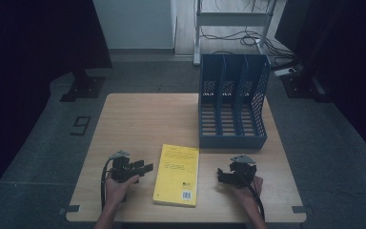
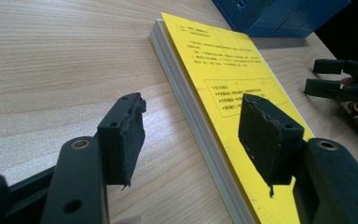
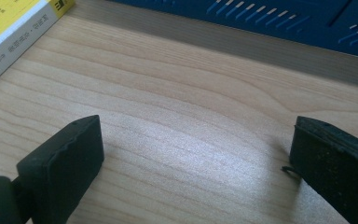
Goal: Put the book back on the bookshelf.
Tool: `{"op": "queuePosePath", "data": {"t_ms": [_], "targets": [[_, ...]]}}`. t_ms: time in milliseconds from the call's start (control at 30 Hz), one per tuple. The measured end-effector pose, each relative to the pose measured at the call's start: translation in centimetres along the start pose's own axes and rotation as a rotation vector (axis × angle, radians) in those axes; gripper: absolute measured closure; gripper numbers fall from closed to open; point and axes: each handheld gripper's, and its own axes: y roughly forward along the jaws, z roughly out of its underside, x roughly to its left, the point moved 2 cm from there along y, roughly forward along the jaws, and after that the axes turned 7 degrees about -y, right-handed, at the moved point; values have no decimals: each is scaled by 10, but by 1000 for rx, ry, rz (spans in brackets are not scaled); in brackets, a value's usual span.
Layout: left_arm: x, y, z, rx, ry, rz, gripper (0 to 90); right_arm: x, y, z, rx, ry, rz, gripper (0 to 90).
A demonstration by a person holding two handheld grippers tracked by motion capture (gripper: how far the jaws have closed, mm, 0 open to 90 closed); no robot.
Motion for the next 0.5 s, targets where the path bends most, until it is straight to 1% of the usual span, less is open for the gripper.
{"op": "queuePosePath", "data": {"t_ms": [67,167,333,367,400,500], "targets": [[-1,0,0,-2,2,3,400,2,-2,0,2,-1,1,74],[-1,0,0,-2,4,4,399,5,-3,-1,-2,-3,-6,87],[-1,-1,-1,-3,2,6,399,10,-11,-6,-56,11,-32,115],[-1,-1,-1,-3,2,6,399,10,-11,-6,-56,11,-32,115],[-1,0,-1,0,2,6,399,12,-14,-9,-75,23,-45,124],[-2,-1,-1,-1,3,6,399,15,-16,-12,-89,25,-66,124]]}}
